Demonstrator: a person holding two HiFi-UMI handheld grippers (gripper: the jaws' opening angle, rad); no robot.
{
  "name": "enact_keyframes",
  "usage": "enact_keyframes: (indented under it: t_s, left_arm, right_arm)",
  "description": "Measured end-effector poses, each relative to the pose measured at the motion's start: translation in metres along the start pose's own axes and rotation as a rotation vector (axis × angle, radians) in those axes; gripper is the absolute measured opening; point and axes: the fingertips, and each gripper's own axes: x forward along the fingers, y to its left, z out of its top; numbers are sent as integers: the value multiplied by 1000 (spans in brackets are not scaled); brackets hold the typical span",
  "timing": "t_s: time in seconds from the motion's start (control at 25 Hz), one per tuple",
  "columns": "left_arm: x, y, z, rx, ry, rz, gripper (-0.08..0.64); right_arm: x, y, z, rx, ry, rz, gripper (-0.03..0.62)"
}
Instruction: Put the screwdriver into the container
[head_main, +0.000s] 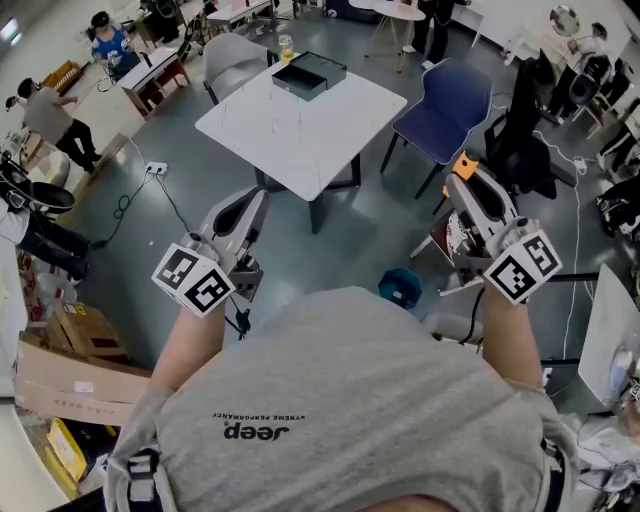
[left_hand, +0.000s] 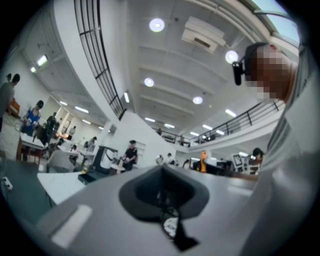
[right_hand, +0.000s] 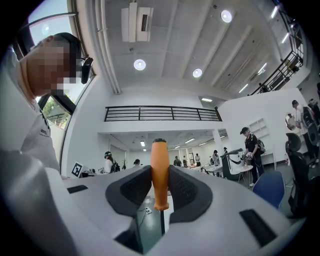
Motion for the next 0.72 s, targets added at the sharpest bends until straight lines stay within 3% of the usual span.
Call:
enact_keyframes:
  t_s: [0.16,0.4,0.72]
  left_arm:
    - [13,-11,-9,4,13,-1,2]
    - [25,8,-14,3,28,20,2]
    - [52,100,-17,-19,28,9,2]
  right_arm:
    - [-11,-12,-5,10,-1,11,100]
    - [2,-31,-13,27,-4,12,100]
    - [81,-57,-35,40,18,1,100]
